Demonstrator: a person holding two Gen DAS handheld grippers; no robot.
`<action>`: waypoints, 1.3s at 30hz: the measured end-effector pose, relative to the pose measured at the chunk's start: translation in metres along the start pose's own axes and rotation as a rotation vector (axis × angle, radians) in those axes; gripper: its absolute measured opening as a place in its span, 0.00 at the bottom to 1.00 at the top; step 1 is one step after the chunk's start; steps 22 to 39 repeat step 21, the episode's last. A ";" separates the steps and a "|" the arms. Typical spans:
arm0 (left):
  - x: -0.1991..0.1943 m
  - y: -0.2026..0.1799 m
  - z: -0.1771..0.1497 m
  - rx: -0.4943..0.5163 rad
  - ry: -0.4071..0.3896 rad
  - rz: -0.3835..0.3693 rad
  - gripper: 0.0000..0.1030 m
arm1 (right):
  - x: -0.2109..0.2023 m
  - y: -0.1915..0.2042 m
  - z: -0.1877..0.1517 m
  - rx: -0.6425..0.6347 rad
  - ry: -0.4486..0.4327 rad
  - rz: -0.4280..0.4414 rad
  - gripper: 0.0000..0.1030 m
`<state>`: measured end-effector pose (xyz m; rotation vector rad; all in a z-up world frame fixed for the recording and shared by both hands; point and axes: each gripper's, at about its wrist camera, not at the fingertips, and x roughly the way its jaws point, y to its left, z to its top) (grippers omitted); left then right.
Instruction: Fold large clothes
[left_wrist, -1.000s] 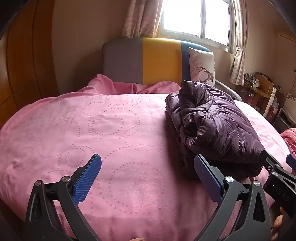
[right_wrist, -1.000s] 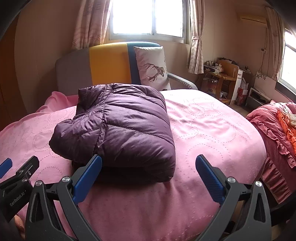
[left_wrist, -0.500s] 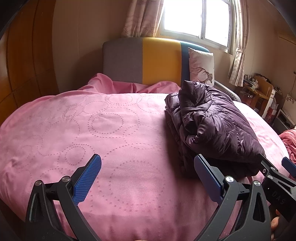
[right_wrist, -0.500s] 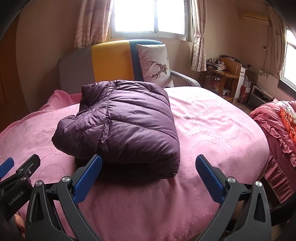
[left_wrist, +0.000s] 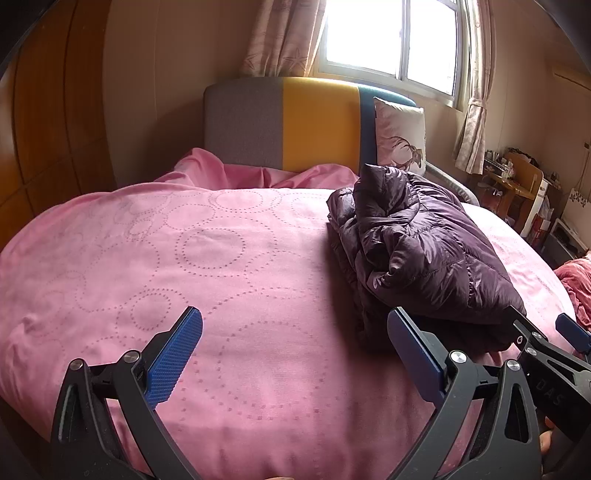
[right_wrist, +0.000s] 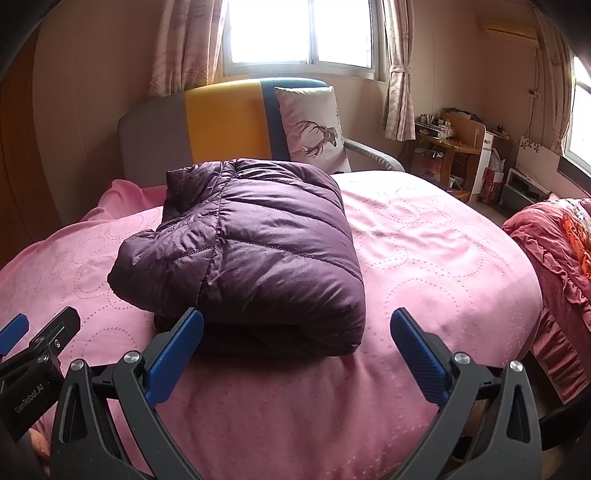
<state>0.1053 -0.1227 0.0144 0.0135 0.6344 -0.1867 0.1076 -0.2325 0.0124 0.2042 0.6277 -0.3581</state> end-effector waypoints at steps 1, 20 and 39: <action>0.000 0.000 0.000 -0.001 0.000 0.000 0.96 | 0.000 0.001 0.000 -0.001 0.002 0.001 0.98; 0.008 0.006 -0.005 -0.027 0.036 0.009 0.96 | 0.004 0.007 -0.001 -0.008 0.003 0.009 0.98; 0.009 0.007 -0.006 -0.030 0.040 0.005 0.96 | 0.005 0.007 -0.001 -0.009 0.007 0.007 0.98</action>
